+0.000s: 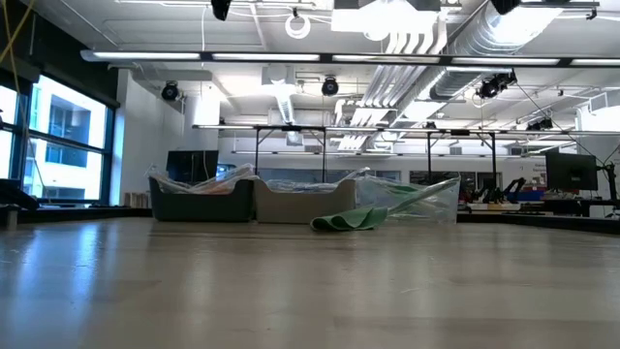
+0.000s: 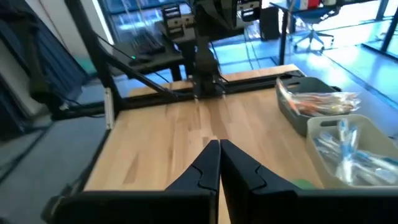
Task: Pick & Place Toothbrushes
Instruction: Return to Home Position
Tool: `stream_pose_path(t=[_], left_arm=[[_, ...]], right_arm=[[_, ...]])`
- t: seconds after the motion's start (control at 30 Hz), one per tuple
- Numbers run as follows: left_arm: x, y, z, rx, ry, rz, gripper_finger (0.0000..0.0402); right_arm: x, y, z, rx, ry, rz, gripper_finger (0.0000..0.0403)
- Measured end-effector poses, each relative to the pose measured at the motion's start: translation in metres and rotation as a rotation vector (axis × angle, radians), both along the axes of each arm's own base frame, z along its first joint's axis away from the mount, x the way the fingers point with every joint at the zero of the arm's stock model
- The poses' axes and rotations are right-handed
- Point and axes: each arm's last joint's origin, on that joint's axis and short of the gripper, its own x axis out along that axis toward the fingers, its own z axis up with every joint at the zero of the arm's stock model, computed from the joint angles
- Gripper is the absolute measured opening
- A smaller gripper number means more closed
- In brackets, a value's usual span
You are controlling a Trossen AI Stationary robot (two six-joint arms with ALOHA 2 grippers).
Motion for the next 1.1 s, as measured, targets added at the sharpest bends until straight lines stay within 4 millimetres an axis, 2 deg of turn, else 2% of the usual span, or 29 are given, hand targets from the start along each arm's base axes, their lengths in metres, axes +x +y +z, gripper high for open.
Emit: stream_pose_path(t=[0.2,0.53,0.77,0.97,1.1], left_arm=[[0.0,0.0,0.0,-0.004,-0.002,0.0,0.0002],[0.0,0.001,0.0,-0.023,-0.008,0.025,0.0002],[0.0,0.001,0.0,-0.023,-0.007,0.026,0.0002],[0.0,0.001,0.0,-0.023,-0.007,0.028,0.0002],[0.0,0.001,0.0,-0.023,-0.004,0.028,0.0002]], right_arm=[[-0.029,-0.003,-0.027,0.071,-0.099,0.043,0.0003],[-0.068,-0.009,-0.053,0.11,-0.249,0.024,0.0003],[-0.079,-0.011,-0.076,0.112,-0.274,0.009,0.0003],[-0.089,-0.012,-0.084,0.141,-0.331,0.009,0.0003],[-0.087,-0.012,-0.089,0.132,-0.314,0.016,0.0003]])
